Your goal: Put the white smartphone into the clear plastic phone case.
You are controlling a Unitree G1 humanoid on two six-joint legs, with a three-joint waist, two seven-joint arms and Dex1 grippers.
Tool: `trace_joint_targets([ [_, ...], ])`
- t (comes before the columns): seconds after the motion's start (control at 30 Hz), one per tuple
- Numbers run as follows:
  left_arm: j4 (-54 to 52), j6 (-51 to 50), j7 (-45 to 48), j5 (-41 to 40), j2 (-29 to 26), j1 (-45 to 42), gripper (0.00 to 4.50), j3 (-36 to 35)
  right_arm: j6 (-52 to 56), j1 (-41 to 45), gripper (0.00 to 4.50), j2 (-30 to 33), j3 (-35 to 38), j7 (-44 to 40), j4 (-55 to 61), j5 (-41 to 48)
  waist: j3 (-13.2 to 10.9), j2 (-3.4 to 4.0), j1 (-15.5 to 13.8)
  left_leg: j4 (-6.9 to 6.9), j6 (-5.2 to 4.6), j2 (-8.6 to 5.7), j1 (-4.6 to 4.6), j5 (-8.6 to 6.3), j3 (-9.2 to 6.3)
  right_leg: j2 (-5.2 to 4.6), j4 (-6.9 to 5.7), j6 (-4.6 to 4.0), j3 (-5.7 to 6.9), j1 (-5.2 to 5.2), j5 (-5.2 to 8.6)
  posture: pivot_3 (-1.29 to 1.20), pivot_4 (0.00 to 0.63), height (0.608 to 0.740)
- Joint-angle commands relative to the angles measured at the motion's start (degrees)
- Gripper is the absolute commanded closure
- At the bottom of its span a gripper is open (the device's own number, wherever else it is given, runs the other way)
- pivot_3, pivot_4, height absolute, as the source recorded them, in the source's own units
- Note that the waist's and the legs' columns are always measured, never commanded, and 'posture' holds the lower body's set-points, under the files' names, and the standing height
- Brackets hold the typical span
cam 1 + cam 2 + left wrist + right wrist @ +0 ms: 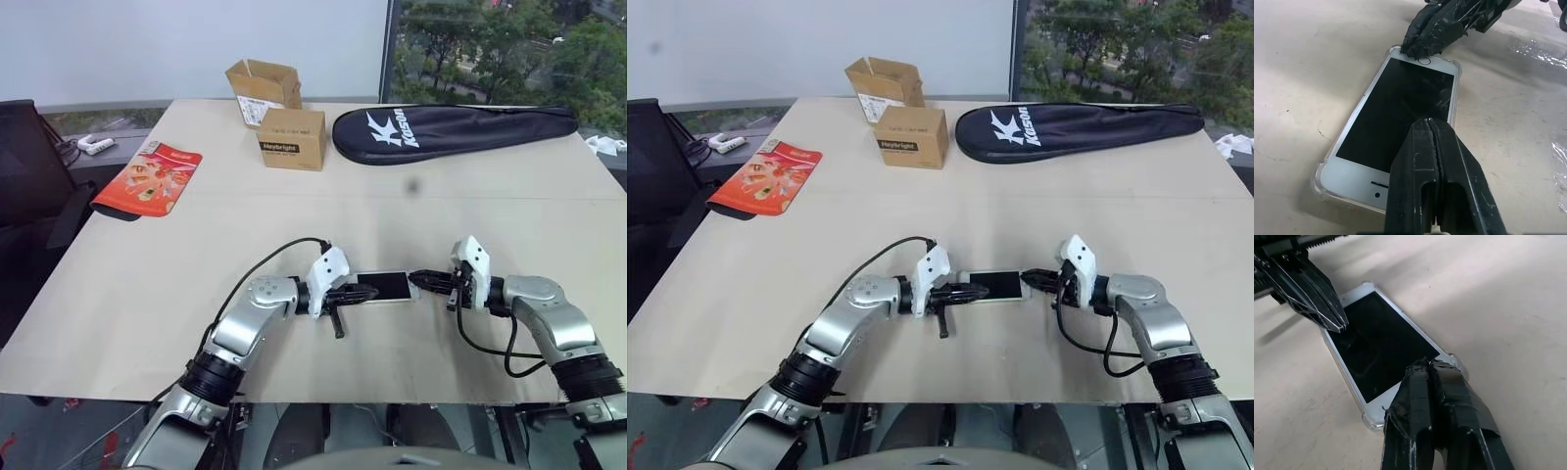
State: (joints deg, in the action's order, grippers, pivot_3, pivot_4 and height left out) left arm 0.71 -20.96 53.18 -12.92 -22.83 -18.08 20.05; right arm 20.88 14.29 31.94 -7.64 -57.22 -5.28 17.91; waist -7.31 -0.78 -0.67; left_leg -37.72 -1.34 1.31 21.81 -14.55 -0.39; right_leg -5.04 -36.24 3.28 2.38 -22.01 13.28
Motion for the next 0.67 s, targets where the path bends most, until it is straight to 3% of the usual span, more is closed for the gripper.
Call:
trace_joint_targets([
  [0.03, 1.4, -1.0, -1.5, 0.2, 0.0, 2.3, 4.5, -1.4, -0.8, -3.3, 4.45, -0.2, -2.2, 0.1, -2.1, -2.6, 0.0, -0.04, 0.0, 0.05, 0.0, 0.0, 0.0, 0.0, 0.0, 0.0, 0.04, 0.0, 0.0, 0.0, 0.0, 0.0, 0.15, 0.732],
  [0.1, -1.1, -0.7, -2.3, -2.5, 0.9, 2.9, 4.5, -4.6, -4.9, -4.1, 4.45, -0.9, 0.6, -1.7, -0.6, 0.3, -0.1, -0.01, 0.0, 0.27, 0.0, 0.0, 0.01, 0.0, -0.01, 0.0, 0.23, 0.0, 0.0, -0.02, 0.0, 0.0, 0.15, 0.732],
  [0.2, -7.1, 0.1, -2.6, -5.5, -0.3, 4.9, 4.5, -9.3, -3.7, -5.9, 3.71, -0.1, 5.5, -4.1, 3.6, 6.3, -0.5, 0.13, 0.0, 0.4, -0.01, -0.01, 0.29, 0.01, -0.01, 0.04, 0.31, 0.01, 0.01, -0.25, -0.01, 0.0, 0.15, 0.732],
  [0.23, -9.1, -0.7, -2.9, -6.6, -1.0, 5.7, 4.5, -11.0, -3.3, -6.5, 3.22, 0.7, 6.7, -5.0, 4.6, 7.6, -0.6, 0.23, 0.0, 0.41, -0.02, -0.02, 0.62, 0.02, -0.01, 0.07, 0.31, -0.18, 0.0, -0.57, -0.14, 0.0, 0.15, 0.732],
  [0.33, -13.0, -1.1, -1.8, -9.4, -5.4, 9.8, 3.6, -17.0, -4.3, -7.8, 1.78, 3.6, 11.3, -7.8, 4.9, 10.5, -1.2, 0.41, -0.1, 0.4, -0.02, -0.08, 1.14, 0.04, 0.01, 0.11, 0.3, -0.04, -0.02, -1.01, -0.34, 0.0, 0.15, 0.732],
  [0.47, -12.9, 2.8, 1.3, -8.8, -12.4, 16.6, 1.83, -22.7, -7.6, -7.8, 0.01, 8.3, 15.8, -11.9, 0.4, 10.9, -1.7, 0.49, 0.0, 0.52, -0.1, -0.26, 1.25, -0.03, 0.11, 0.12, 0.38, -0.04, -0.13, -1.22, -0.31, 0.0, 0.15, 0.732],
  [0.5, -12.7, 3.5, 2.0, -9.1, -13.4, 17.8, 1.83, -23.4, -8.3, -7.8, 0.01, 9.0, 16.3, -12.8, -0.8, 10.7, -1.9, 0.46, -0.1, 0.53, -0.11, -0.26, 1.26, -0.03, 0.1, 0.12, 0.39, -0.04, -0.13, -1.22, -0.31, 0.0, 0.15, 0.732],
  [0.53, -12.7, 4.5, 3.0, -9.2, -14.6, 19.3, 1.09, -24.6, -9.6, -7.6, 0.0, 10.1, 16.8, -14.2, -2.8, 10.2, -2.0, 0.44, -0.1, 0.52, -0.11, -0.27, 1.3, -0.03, 0.1, 0.12, 0.39, -0.05, -0.13, -1.28, -0.29, 0.0, 0.15, 0.732],
  [0.6, -12.6, 6.2, 3.6, -8.9, -16.0, 21.0, 0.3, -26.0, -11.7, -7.2, 0.0, 11.3, 17.3, -16.0, -5.7, 9.4, -2.1, 0.41, -0.2, 0.52, -0.11, -0.27, 1.35, -0.03, 0.11, 0.13, 0.39, -0.23, -0.12, -1.31, -0.18, 0.0, 0.15, 0.732],
  [0.63, -12.4, 7.4, 4.2, -8.3, -16.9, 21.8, 0.02, -26.4, -13.5, -6.9, 0.0, 12.0, 17.2, -17.0, -7.3, 8.6, -2.2, 0.4, -0.2, 0.5, -0.11, -0.27, 1.37, -0.03, 0.12, 0.13, 0.39, -0.24, -0.13, -1.33, -0.18, 0.0, 0.15, 0.732],
  [0.67, -12.0, 8.9, 4.3, -7.4, -17.5, 22.3, 0.02, -26.4, -14.9, -6.6, 0.0, 12.3, 17.2, -17.5, -8.6, 8.1, -2.2, 0.4, -0.2, 0.48, -0.11, -0.27, 1.39, -0.03, 0.14, 0.13, 0.38, -0.25, -0.13, -1.34, -0.19, 0.0, 0.15, 0.732],
])
